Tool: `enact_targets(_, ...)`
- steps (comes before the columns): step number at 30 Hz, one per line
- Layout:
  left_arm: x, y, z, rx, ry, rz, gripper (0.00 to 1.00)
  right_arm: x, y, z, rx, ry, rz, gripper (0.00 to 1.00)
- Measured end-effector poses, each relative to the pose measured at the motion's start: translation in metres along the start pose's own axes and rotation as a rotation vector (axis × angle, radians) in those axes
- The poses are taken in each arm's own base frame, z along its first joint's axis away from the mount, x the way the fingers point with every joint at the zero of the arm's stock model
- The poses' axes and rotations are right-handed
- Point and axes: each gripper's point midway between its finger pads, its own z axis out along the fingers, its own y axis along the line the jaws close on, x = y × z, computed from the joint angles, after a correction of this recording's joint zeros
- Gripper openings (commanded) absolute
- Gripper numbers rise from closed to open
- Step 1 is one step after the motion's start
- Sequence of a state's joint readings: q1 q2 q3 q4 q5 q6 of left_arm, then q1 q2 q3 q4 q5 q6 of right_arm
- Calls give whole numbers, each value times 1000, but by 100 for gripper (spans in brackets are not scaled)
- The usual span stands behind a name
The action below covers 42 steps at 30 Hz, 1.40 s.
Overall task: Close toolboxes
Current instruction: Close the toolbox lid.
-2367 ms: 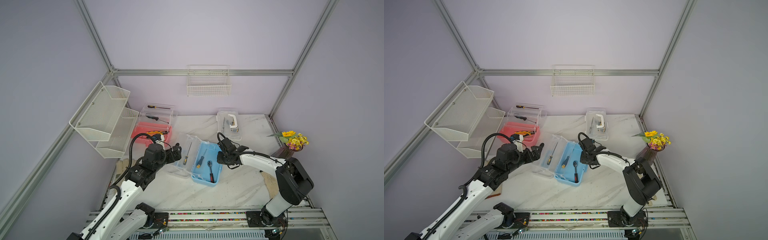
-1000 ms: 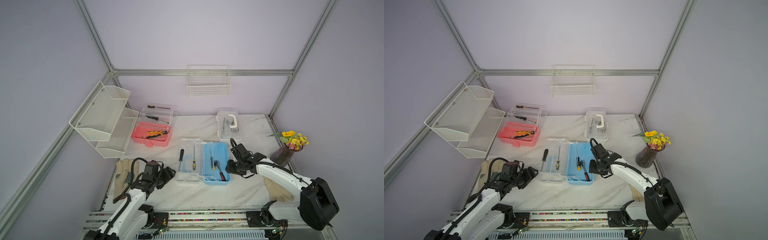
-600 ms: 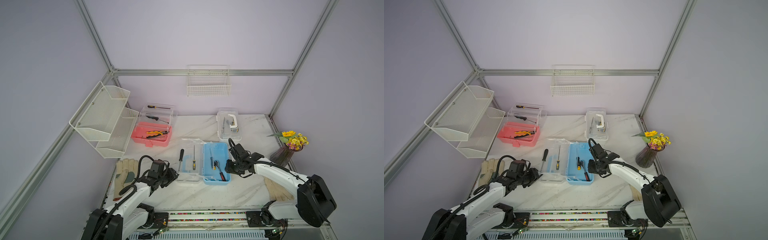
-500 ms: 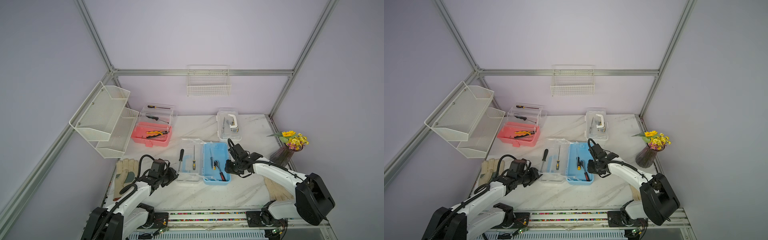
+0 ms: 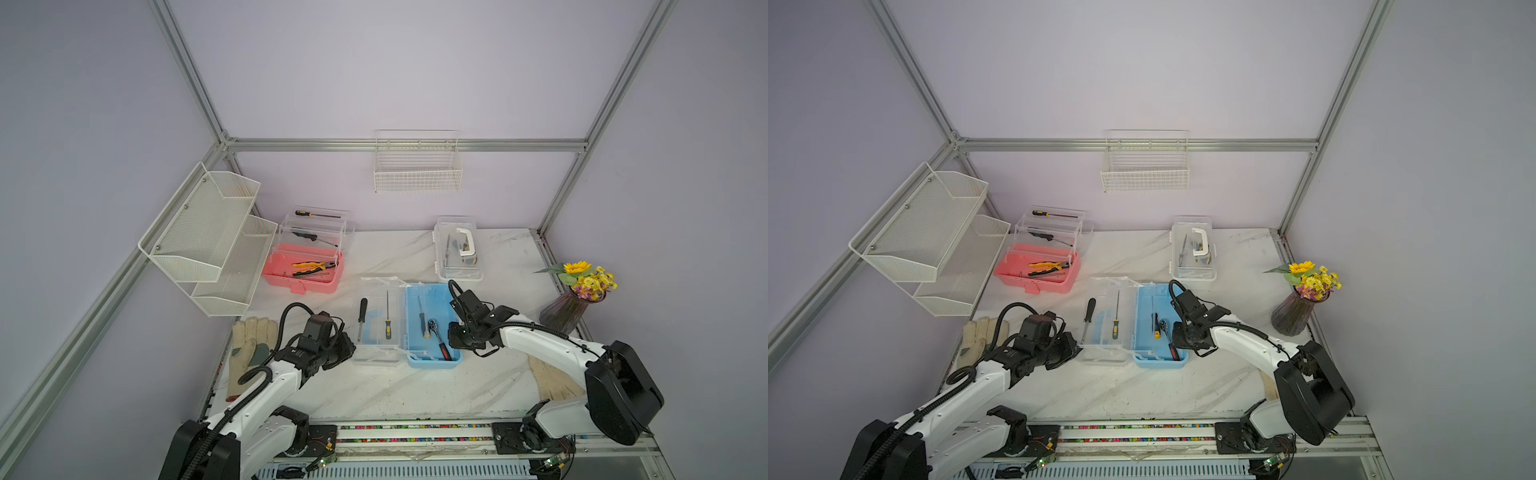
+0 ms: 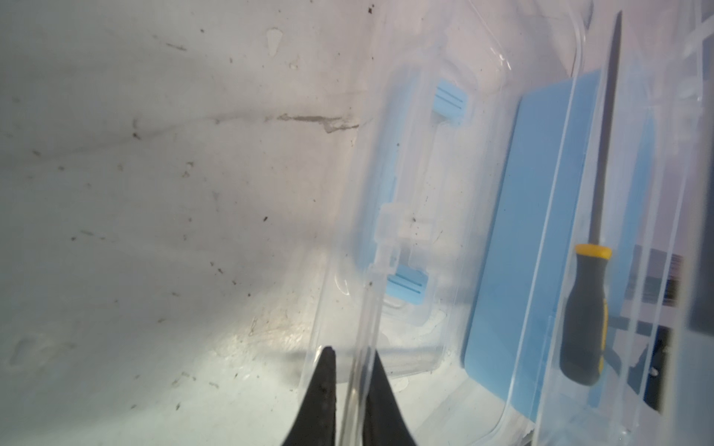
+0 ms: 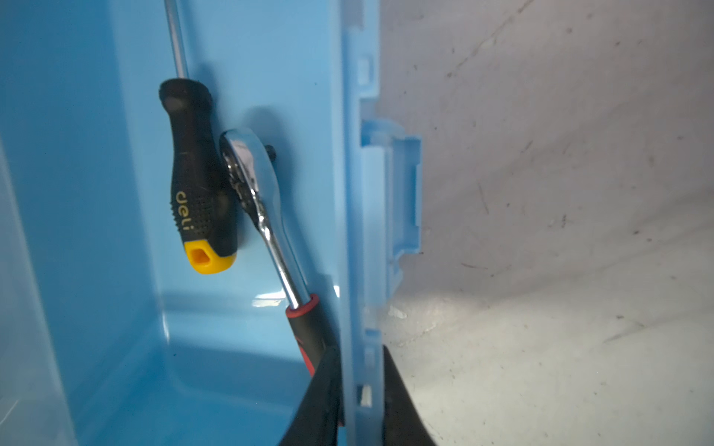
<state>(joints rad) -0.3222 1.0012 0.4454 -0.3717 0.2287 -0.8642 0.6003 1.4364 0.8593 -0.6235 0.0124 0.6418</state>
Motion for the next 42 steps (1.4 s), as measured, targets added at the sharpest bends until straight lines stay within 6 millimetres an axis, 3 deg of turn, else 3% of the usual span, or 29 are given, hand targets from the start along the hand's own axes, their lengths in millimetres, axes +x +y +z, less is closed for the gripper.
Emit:
enact_targets(5, -4, 5, -8, -59, -12, 38, 0, -4, 8, 3, 29, -14, -45, 12)
enact_targets(18, -23, -6, -43, -253, -58, 226, 0, -12, 28, 11, 105, -27, -120, 6)
enact_targets(32, -39, -55, -78, -482, -116, 531, 0, -15, 43, 16, 123, -50, -138, 5)
enact_targets(42, -42, -99, -93, -469, -200, 644, 0, -17, 54, 19, 45, -87, -121, 6)
